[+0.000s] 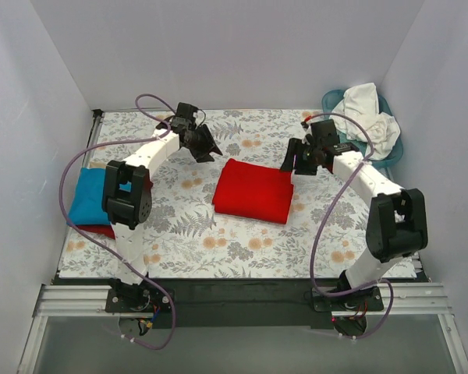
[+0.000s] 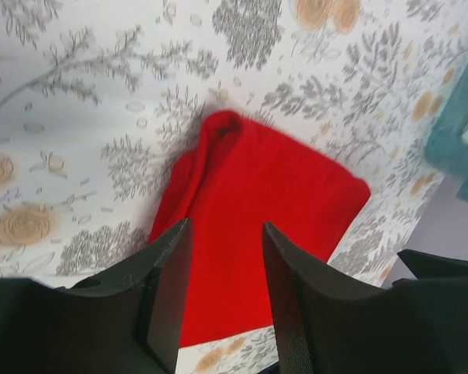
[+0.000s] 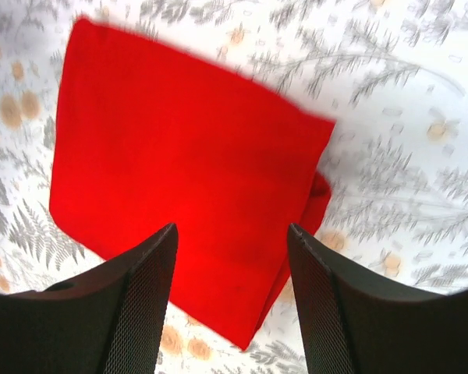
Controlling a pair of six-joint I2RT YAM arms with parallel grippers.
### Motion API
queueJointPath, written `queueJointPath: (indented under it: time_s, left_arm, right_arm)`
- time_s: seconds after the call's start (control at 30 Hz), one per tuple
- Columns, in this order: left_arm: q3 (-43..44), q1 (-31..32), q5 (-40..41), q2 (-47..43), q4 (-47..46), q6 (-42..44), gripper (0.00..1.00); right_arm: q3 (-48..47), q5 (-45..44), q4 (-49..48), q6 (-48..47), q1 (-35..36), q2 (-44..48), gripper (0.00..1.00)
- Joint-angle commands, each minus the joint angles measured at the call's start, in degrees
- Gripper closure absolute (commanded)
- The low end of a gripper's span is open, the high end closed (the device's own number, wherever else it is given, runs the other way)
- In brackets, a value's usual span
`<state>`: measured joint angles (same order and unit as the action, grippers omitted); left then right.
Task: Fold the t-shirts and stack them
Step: Fold the tshirt, then neatly place the folded tshirt to the corner
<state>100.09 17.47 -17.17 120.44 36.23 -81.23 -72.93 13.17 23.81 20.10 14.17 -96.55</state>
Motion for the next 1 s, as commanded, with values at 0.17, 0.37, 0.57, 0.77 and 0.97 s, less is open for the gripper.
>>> queueJointPath:
  time_s: [0.17, 0.37, 0.57, 0.77, 0.97]
  left_arm:
    - [-12.5, 5.9, 5.8, -9.4, -0.6, 2.6, 0.60]
    - [-16.8, 6.0, 6.7, -11.5, -1.3, 3.3, 0.57]
    - [-18.9, 5.7, 9.1, -13.5, -0.5, 5.1, 0.49]
    - [-21.3, 3.6, 1.8, -13.9, -3.3, 7.5, 0.37]
    - [-24.0, 3.0, -7.3, -11.8, -8.8, 8.0, 0.36]
  right_arm:
    - [12.5, -6.7, -3.5, 1.9, 7.2, 7.5, 0.36]
    - [14.4, -9.6, -2.4, 0.5, 11.1, 4.1, 0.39]
    - [17.3, -15.7, -1.1, -1.3, 10.7, 1.5, 0.38]
    - [15.5, -15.5, -1.0, -2.5, 9.0, -1.9, 0.39]
    - [12.0, -9.7, -2.8, -5.3, 6.4, -6.0, 0.39]
